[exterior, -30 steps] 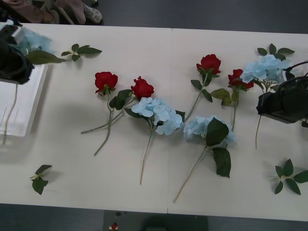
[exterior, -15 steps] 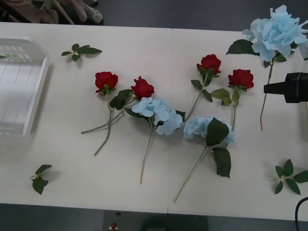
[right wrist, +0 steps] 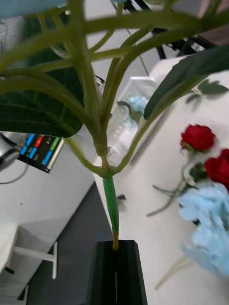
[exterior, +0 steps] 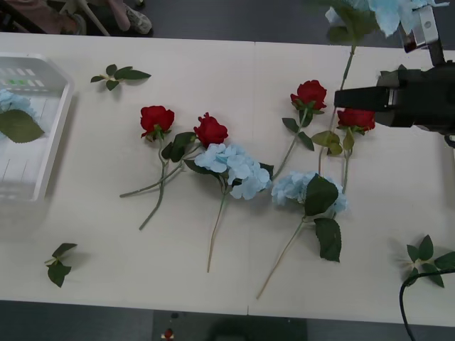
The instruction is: Put the red flowers into the right box and the blue flowers into the left box
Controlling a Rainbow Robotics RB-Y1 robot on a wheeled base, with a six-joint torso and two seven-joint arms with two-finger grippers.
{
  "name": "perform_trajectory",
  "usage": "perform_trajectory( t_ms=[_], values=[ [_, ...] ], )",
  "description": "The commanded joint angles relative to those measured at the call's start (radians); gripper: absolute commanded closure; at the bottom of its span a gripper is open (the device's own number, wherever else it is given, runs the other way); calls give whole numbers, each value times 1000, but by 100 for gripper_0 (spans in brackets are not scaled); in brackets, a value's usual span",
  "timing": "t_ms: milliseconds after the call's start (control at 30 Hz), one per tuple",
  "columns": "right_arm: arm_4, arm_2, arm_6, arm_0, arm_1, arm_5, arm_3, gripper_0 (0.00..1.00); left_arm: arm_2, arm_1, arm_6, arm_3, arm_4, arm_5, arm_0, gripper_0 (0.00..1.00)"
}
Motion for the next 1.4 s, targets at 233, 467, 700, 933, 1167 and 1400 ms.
perform_trajectory(
  t_ms=[233,467,700,933,1167,1400],
  values=[
    [-72,125,-128,-117,34,-132,-10,100,244,73,-22,-225,322,142,76,0],
    [-78,227,-142,-151,38,-261,-10,100,537,8,-5,-495,495,172,345,0],
    [-84,257,-154,-179,52,-313,-10,100,678,-232,-16,-923,489,57,688,0],
    [-92,257,-158,-180,54,-313,-11,100,646,-433,12,-1232,483,96,773,0],
    [-92,257,-158,-180,54,-313,-11,100,581,-533,35,-1308,644,88,730,0],
    [-92,257,-158,-180,54,-313,-11,100,468,-630,53,-1309,673,10,615,0]
  ],
)
